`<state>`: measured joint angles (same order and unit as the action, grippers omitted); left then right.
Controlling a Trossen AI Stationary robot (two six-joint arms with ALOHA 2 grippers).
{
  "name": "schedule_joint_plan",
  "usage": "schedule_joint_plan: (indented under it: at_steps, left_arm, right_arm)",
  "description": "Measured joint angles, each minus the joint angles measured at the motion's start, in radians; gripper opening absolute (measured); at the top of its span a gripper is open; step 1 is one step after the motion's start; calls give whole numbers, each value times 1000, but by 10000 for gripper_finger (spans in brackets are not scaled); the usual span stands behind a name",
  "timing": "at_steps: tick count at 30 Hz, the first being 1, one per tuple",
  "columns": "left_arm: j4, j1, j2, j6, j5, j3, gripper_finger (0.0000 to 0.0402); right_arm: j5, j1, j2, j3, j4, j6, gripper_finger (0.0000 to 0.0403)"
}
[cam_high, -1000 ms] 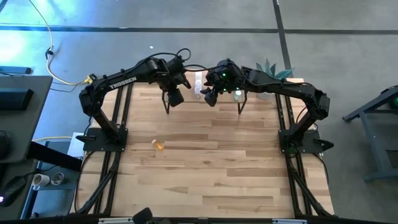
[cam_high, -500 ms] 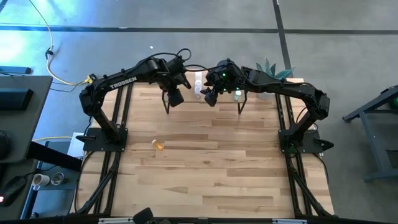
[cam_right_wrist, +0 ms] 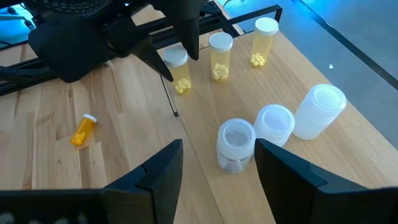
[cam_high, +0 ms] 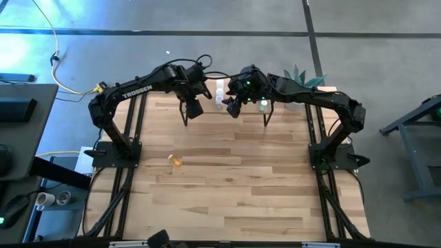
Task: Pick and place medicine bottles onto shelf by color
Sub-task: Put the orange medicine bottle on the shelf aligned with the other orange medicine bottles
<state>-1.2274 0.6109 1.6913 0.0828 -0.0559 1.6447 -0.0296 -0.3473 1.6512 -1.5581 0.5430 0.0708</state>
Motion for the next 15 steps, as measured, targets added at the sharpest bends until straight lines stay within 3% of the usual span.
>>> schedule_joint_plan:
  at_steps: [15]
  left_arm:
    - [5, 0, -90, 0, -5, 2, 177]
  right_arm:
    - [0, 0, 0, 0, 0, 0, 190]
